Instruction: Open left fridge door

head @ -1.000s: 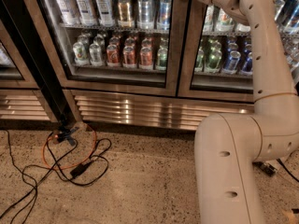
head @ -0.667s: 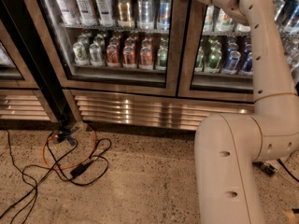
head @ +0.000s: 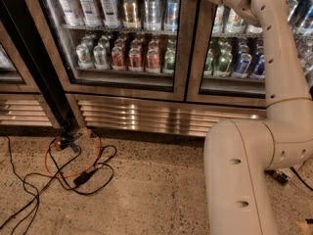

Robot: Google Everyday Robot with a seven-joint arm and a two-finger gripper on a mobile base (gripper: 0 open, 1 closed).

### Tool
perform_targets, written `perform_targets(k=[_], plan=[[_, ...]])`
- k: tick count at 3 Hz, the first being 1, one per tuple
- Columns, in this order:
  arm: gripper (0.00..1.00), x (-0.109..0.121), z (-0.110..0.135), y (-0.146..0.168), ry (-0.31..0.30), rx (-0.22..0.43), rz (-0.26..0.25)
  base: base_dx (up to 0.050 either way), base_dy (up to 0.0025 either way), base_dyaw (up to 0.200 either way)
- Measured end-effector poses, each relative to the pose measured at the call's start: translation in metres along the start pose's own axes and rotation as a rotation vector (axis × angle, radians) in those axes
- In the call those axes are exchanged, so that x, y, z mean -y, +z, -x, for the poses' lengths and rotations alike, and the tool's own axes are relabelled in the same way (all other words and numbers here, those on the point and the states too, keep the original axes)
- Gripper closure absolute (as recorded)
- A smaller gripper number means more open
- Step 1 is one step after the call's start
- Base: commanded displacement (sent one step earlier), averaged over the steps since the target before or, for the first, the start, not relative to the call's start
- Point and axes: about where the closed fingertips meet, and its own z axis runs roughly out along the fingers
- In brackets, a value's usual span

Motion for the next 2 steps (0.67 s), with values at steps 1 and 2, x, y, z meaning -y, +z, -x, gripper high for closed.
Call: perform_targets(k=[1, 2], plan=[[0.57, -0.0001, -0.0019, 0.0006, 0.000, 0.000, 0.000, 0.000, 0.00000, 0.000], [0.76, -0.0001, -0.0032, 0.0007, 0.000, 0.000, -0.001, 0.000, 0.00000, 0.000]])
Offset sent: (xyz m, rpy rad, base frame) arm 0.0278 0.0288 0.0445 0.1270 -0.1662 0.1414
